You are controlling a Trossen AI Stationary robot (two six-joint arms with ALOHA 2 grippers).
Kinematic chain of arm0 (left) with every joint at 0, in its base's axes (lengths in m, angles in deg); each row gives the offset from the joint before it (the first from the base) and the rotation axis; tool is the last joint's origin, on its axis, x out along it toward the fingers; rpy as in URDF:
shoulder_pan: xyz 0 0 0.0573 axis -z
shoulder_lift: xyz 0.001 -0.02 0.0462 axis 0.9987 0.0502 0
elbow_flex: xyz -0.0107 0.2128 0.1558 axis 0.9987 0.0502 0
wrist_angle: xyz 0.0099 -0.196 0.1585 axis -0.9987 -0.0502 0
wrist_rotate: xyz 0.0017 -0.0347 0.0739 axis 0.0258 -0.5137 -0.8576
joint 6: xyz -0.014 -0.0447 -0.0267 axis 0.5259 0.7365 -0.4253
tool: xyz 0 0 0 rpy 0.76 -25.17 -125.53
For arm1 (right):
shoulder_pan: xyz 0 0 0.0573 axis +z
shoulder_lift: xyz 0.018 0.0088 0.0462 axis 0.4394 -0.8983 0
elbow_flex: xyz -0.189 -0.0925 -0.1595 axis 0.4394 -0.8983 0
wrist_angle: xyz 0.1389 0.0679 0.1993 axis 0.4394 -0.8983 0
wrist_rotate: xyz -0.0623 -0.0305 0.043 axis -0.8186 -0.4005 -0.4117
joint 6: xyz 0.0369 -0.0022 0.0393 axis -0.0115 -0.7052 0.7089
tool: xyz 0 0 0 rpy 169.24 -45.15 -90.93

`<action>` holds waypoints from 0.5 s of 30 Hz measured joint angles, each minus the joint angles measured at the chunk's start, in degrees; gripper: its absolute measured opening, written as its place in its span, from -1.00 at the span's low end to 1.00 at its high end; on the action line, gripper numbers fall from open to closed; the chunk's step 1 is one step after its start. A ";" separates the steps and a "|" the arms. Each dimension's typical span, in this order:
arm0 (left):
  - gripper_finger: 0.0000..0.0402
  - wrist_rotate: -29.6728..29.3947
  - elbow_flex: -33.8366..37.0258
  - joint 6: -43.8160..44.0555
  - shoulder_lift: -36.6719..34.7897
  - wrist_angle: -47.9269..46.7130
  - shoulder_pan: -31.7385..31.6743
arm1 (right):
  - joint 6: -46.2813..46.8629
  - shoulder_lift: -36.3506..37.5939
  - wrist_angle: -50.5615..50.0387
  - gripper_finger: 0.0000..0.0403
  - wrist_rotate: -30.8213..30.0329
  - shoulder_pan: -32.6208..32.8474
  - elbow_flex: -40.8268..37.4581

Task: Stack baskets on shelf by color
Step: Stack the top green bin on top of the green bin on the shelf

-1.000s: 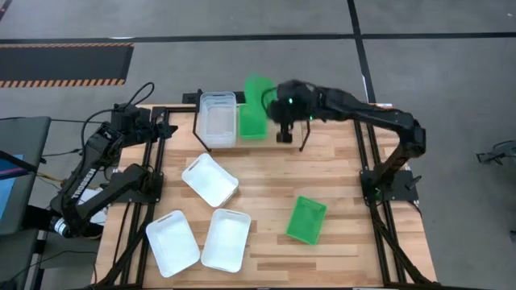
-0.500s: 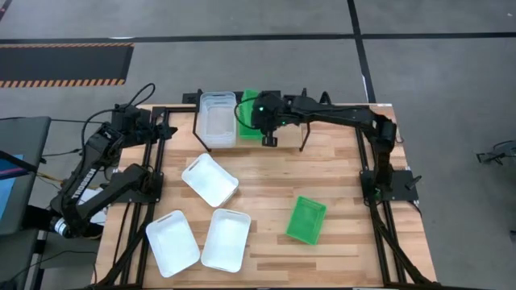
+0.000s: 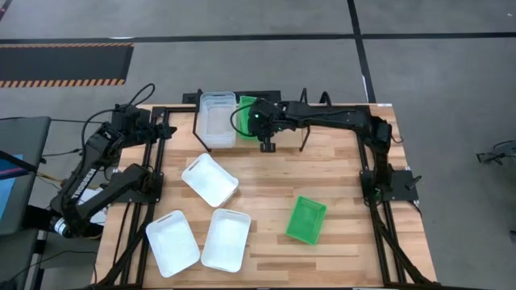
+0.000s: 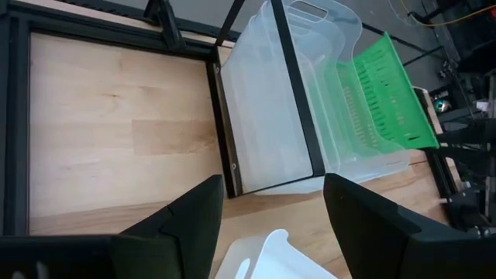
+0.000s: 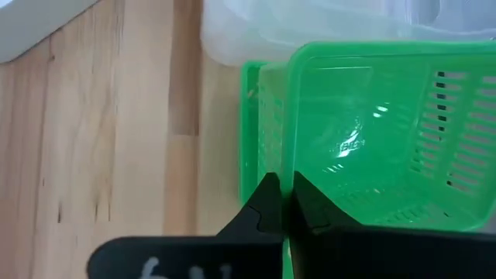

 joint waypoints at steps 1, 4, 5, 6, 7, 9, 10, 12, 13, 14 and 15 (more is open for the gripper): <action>0.06 -0.04 0.00 0.02 0.00 0.00 -0.01 | 0.25 0.03 -0.01 -0.96 -0.01 0.02 0.02; 0.06 -0.02 0.00 0.02 0.00 0.00 0.00 | 1.19 0.00 -0.48 -0.95 0.00 -0.31 0.02; 0.06 -0.02 0.00 0.03 0.00 0.00 0.00 | 1.56 0.00 -0.48 -0.93 0.07 -0.47 0.02; 0.06 -0.02 0.00 0.04 0.00 0.00 -0.01 | 2.02 0.00 -0.63 -0.91 0.07 -0.67 0.02; 0.06 -0.02 0.00 0.05 0.00 0.00 -0.01 | 2.37 0.00 -0.99 -0.89 0.07 -0.85 0.02; 0.06 -0.02 0.00 0.06 0.00 -0.03 0.00 | 2.46 0.00 -1.14 -0.83 0.07 -1.20 0.02; 0.06 0.00 0.00 0.06 0.00 -0.07 0.00 | 2.31 0.00 -0.98 -0.80 0.05 -1.22 0.02; 0.06 0.00 0.00 0.08 0.00 -0.09 -0.02 | 2.08 0.00 -0.59 -0.75 0.03 -1.19 0.02; 0.06 0.00 0.00 0.08 0.00 -0.09 0.00 | 2.07 0.00 -0.56 -0.73 0.06 -1.13 0.02; 0.06 0.00 0.00 0.11 0.00 -0.09 0.00 | 2.06 0.00 -0.56 -0.71 0.16 -1.11 0.02; 0.06 0.00 0.00 0.11 0.00 -0.09 0.00 | 2.04 0.00 -0.56 -0.70 0.17 -1.03 0.02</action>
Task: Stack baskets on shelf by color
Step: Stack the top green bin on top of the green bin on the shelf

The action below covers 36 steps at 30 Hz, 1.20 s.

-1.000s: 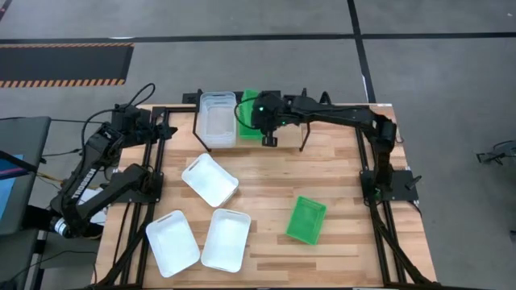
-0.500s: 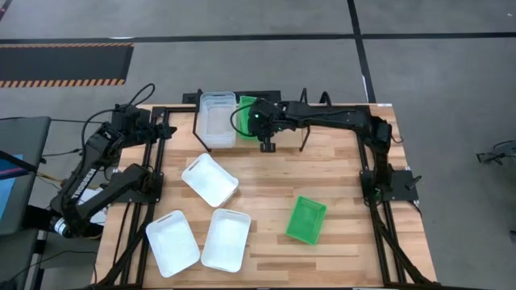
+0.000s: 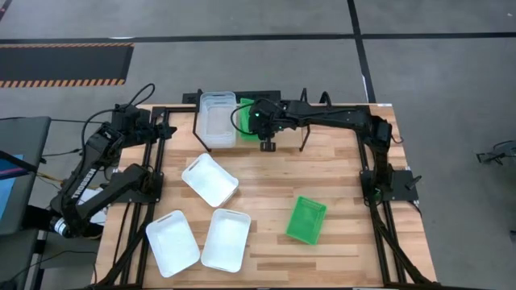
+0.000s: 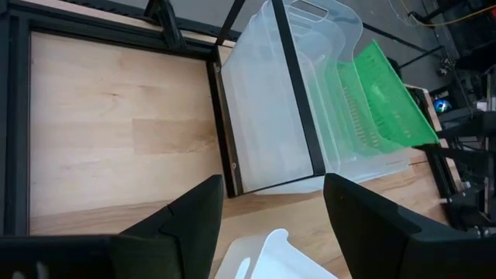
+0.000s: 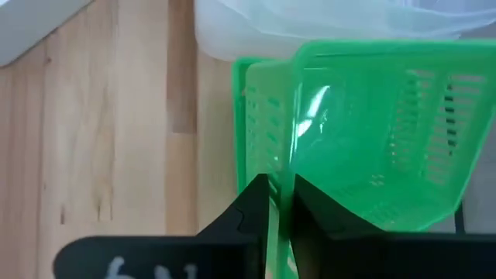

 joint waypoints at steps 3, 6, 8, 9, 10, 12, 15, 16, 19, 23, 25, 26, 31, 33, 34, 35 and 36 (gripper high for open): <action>0.06 0.02 0.00 0.02 0.00 -0.01 -0.01 | -0.02 0.00 -0.02 -0.67 0.23 -0.03 0.00; 0.06 0.04 0.00 0.04 0.00 -0.02 -0.02 | -0.18 0.00 -0.02 -0.65 0.26 -0.12 0.00; 0.06 0.07 0.00 0.04 0.00 -0.02 0.00 | -0.18 0.00 0.02 -0.62 0.26 -0.13 0.00; 0.06 0.07 0.00 0.04 0.00 -0.02 -0.02 | -0.22 0.00 0.02 -0.60 0.28 -0.09 0.00; 0.06 0.07 0.00 0.04 0.00 -0.02 0.00 | -0.39 0.00 0.07 -0.57 0.31 -0.09 0.00; 0.06 0.09 0.00 0.04 0.00 -0.02 -0.02 | -0.91 0.00 0.23 -0.51 0.34 -0.06 0.00; 0.06 0.08 0.00 0.04 0.00 -0.03 -0.01 | -1.08 0.00 1.06 -0.38 0.35 -0.06 0.00; 0.06 0.09 0.00 0.04 0.00 -0.04 0.00 | -1.14 0.02 1.20 -0.33 0.35 -0.06 0.02; 0.06 0.08 0.00 0.06 0.00 -0.07 -0.01 | -0.79 0.34 0.55 -0.20 0.28 0.09 0.44; 0.06 0.09 0.00 0.07 -0.02 -0.97 -0.02 | 2.49 2.91 -2.85 -0.12 -1.30 -0.61 2.97; 0.06 0.10 0.00 0.05 -0.02 -0.93 0.00 | 3.31 3.50 -5.90 -0.12 -2.92 -1.73 3.52; 0.06 0.09 0.00 0.04 -0.02 -0.89 0.00 | 3.38 3.42 -7.24 -0.13 -3.02 -2.49 3.49; 0.06 0.04 0.00 0.06 -0.02 -0.83 0.00 | 5.53 1.00 -12.50 -0.20 -3.09 -5.72 3.40; 0.06 0.04 0.00 0.07 -0.02 -0.83 -0.02 | 6.26 -0.88 -14.04 -0.23 -2.93 -6.42 3.32; 0.06 0.04 0.00 0.05 -0.02 -0.81 -0.02 | 6.27 -1.82 -13.62 -0.23 -2.79 -6.51 3.32; 0.06 0.04 0.00 0.03 -0.02 -0.81 0.00 | 6.27 -2.63 -13.72 -0.24 -2.52 -6.55 3.28; 0.06 0.07 0.00 -0.05 -0.02 -0.81 0.00 | 6.26 -3.26 -13.93 -0.25 -2.51 -6.56 3.28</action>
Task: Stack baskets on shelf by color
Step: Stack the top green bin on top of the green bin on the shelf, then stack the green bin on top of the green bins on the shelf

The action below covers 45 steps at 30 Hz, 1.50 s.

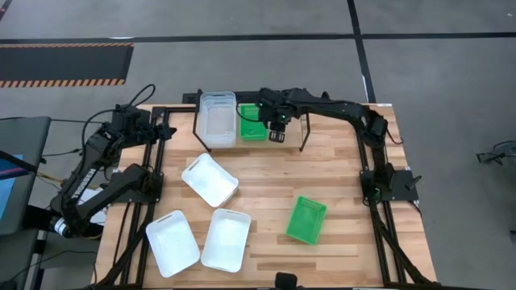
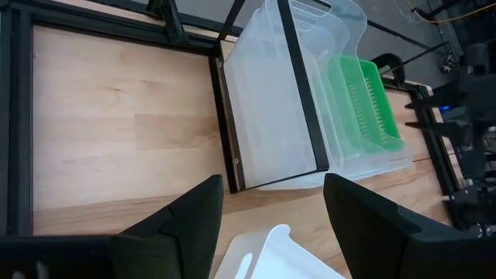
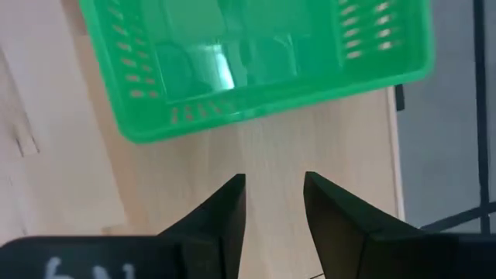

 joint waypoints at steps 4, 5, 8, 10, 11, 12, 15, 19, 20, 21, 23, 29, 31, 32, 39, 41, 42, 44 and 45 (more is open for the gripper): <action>0.06 0.07 0.00 -0.12 0.00 0.00 0.00 | -1.85 -2.56 0.56 -0.25 0.63 0.47 0.08; 0.06 0.11 0.00 -0.14 0.00 -0.02 -0.01 | -2.33 -3.29 0.76 -0.25 0.91 0.80 0.07; 0.06 0.13 0.00 -0.30 0.00 -0.02 -0.01 | -4.02 -4.13 2.30 -0.25 1.14 1.63 0.06; 0.06 0.08 0.00 -0.31 0.00 -0.03 -0.02 | -4.78 -4.15 3.58 -0.26 1.30 2.16 0.07; 0.06 0.07 0.00 -0.32 0.00 -0.02 0.00 | -5.14 -4.15 4.29 -0.26 1.30 2.40 0.07; 0.06 0.07 0.00 -0.32 0.00 -0.02 -0.02 | -5.62 -4.15 5.25 -0.26 1.29 2.61 0.07; 0.06 -0.01 0.00 -0.97 0.02 0.06 0.00 | -7.15 -4.15 8.15 -0.26 1.24 3.09 0.07; 0.06 -0.09 0.00 -1.15 0.01 0.13 -0.01 | -7.57 -3.91 9.33 -0.26 1.22 3.13 0.09; 0.06 -0.08 0.00 -1.15 0.02 0.12 -0.01 | -7.50 -3.91 9.19 -0.26 1.23 3.13 0.09; 0.06 -0.07 0.00 -1.15 0.02 0.13 -0.02 | -7.36 -3.91 8.74 -0.26 1.22 3.13 0.09; 0.06 -0.08 0.00 -1.15 0.02 0.13 -0.01 | -6.87 -3.91 7.81 -0.27 1.25 3.13 0.09; 0.06 -0.07 0.00 -1.17 0.02 0.13 -0.01 | -1.90 0.22 -0.79 -0.28 2.07 3.19 0.09; 0.06 -0.08 0.00 -1.17 0.02 0.13 -0.01 | 3.27 2.94 -4.51 -0.27 5.15 3.45 0.09; 0.06 -0.07 0.00 -1.17 0.02 0.13 -0.01 | 6.70 4.58 -6.25 -0.26 8.11 3.58 0.09; 0.06 -0.04 0.00 -1.15 0.02 0.13 -0.01 | 28.68 15.15 -22.85 -0.23 27.17 11.80 0.15; 0.06 0.00 0.00 -1.14 0.02 0.13 -0.01 | 30.93 17.54 -26.32 -0.24 23.50 17.69 0.14; 0.06 -0.02 0.00 -1.13 0.02 0.15 -0.02 | 32.58 18.46 -27.33 -0.25 21.76 20.68 0.13; 0.06 0.00 0.00 -1.12 0.02 0.14 -0.01 | 36.52 19.76 -27.35 -0.25 20.15 26.67 0.12; 0.06 0.13 0.00 -1.10 0.02 0.13 -0.01 | 38.89 20.14 -26.75 -0.25 19.61 29.41 0.09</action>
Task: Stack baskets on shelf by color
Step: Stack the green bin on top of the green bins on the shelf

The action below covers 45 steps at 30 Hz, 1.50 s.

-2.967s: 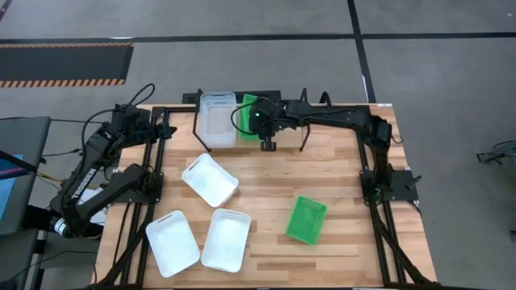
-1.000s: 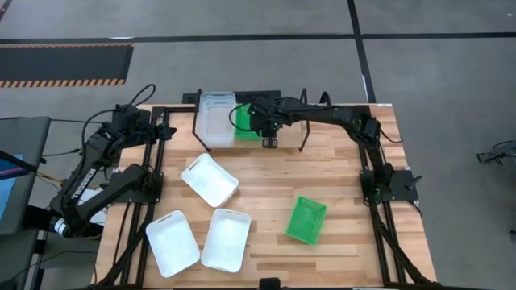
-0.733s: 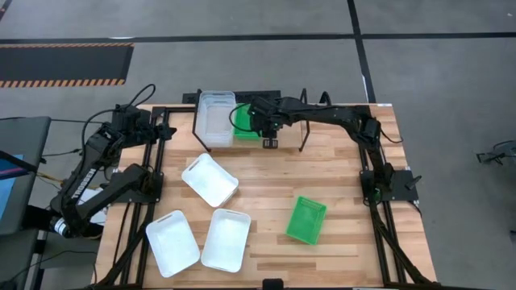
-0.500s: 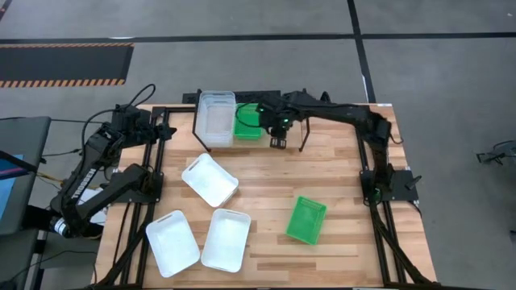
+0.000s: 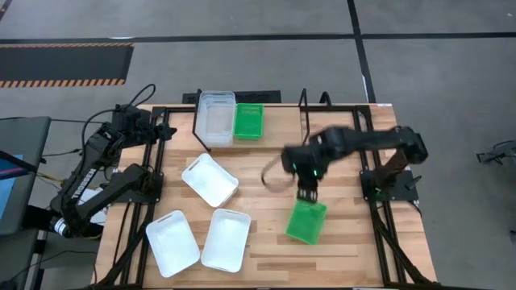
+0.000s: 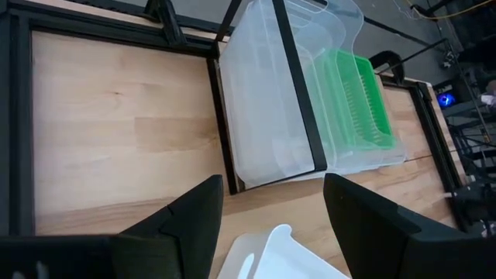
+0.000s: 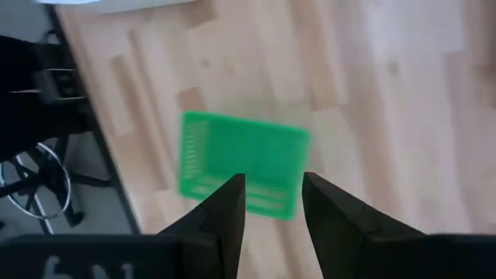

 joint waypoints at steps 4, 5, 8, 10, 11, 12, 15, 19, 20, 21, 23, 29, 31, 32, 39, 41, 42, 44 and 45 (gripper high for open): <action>0.06 1.18 0.00 1.06 0.00 0.00 0.01 | 9.40 -0.10 1.14 -0.19 -2.23 10.12 0.02; 0.06 1.34 0.00 1.41 0.00 0.00 0.01 | 11.53 -0.82 1.20 -0.16 -2.54 12.23 0.07; 0.06 1.59 0.00 1.95 0.00 -0.02 0.01 | 16.79 -3.09 1.04 -0.05 -3.77 17.53 -0.09; 0.06 1.62 0.00 1.99 0.00 -0.08 0.00 | 19.47 -4.76 2.10 0.03 -4.30 20.00 0.00; 0.06 1.62 0.00 2.01 0.00 -0.17 -0.01 | 20.69 -5.67 2.86 0.07 -4.96 20.94 0.00; 0.06 1.62 0.00 2.02 0.00 -0.21 0.01 | 21.74 -6.67 3.89 0.11 -5.74 21.85 0.00; 0.06 1.63 0.00 1.45 0.00 -0.22 -0.01 | 24.72 -9.66 6.73 0.19 -6.85 23.84 0.00; 0.06 1.62 0.00 -0.08 0.00 -0.22 0.01 | 27.55 -14.64 10.27 0.21 -7.99 25.48 0.00; 0.06 1.62 0.00 -0.48 0.00 -0.25 -0.01 | 27.81 -15.86 11.11 0.21 -8.45 25.91 -0.02; 0.06 1.62 0.00 -0.88 0.00 -0.35 -0.01 | 28.12 -17.28 11.92 0.21 -8.84 26.32 -0.04; 0.06 1.60 0.00 -1.50 0.02 -0.46 0.01 | 29.05 -19.96 12.91 0.21 -9.43 26.77 -0.01; 0.06 1.58 0.00 -3.79 0.02 -0.46 -0.01 | 31.49 -26.32 14.05 0.21 -9.46 27.57 0.01; 0.06 1.53 0.00 -4.40 0.04 -0.44 -0.01 | 32.88 -27.66 13.60 0.21 -9.63 27.61 -0.02; 0.06 1.53 0.00 -4.42 0.04 -0.42 0.01 | 33.28 -28.16 13.47 0.21 -9.65 27.62 -0.02; 0.06 1.53 0.00 -4.45 0.04 0.04 -0.01 | 34.24 -28.84 13.67 0.06 -9.71 27.68 -0.02; 0.06 1.55 0.00 -4.45 0.04 0.04 0.00 | 34.20 -28.84 13.74 -0.12 -9.70 27.68 -0.38; 0.06 1.54 0.00 -4.45 0.04 0.04 0.01 | 34.26 -28.84 13.98 -0.24 -9.68 27.68 -0.89; 0.06 1.53 0.00 -4.40 0.04 0.04 0.00 | 34.17 -28.84 14.80 -0.49 -9.25 27.68 -2.46; 0.06 1.55 0.00 -4.40 0.04 0.04 -0.01 | 33.78 -28.84 15.57 -0.63 -8.58 27.68 -3.22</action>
